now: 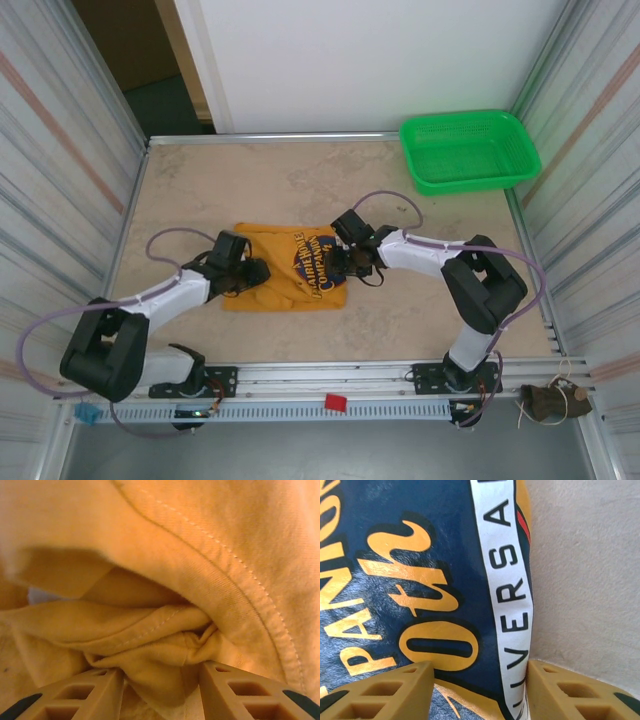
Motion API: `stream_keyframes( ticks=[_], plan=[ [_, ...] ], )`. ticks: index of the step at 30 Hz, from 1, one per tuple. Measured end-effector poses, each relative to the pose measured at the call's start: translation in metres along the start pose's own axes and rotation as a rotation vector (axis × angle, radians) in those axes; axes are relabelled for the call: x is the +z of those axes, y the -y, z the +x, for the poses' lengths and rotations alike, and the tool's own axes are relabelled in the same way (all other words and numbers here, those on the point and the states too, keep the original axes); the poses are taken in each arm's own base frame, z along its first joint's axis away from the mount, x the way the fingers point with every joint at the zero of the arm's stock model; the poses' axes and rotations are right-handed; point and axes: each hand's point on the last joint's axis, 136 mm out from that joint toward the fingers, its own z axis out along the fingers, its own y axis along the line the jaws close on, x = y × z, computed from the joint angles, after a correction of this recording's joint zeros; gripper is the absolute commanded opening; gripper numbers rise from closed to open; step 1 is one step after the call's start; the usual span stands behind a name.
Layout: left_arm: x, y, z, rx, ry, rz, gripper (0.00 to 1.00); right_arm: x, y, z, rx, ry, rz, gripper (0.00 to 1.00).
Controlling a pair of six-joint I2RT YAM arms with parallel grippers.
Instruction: Fold the inside-out t-shirt
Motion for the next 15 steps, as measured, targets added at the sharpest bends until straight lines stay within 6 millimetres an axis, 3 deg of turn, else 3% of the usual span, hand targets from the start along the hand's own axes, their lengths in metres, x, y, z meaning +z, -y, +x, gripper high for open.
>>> stream_keyframes(
  ticks=[1,4,5,10,15],
  plan=[
    [0.003,0.000,0.000,0.006,0.002,-0.005,0.32,0.000,0.000,-0.002,0.007,0.005,-0.006,0.33],
    [0.012,0.000,0.002,0.015,-0.003,-0.019,0.04,0.003,0.007,-0.003,0.043,0.008,-0.013,0.00],
    [0.014,0.001,0.002,0.015,0.000,-0.015,0.00,0.005,0.010,-0.003,0.059,0.006,-0.013,0.00],
    [0.009,0.014,-0.004,0.039,0.019,0.015,0.00,0.006,0.030,-0.005,0.112,0.013,-0.006,0.00],
    [-0.018,0.032,-0.014,0.031,0.079,0.096,0.00,-0.016,0.048,-0.012,0.158,0.062,-0.014,0.00]
  ],
)
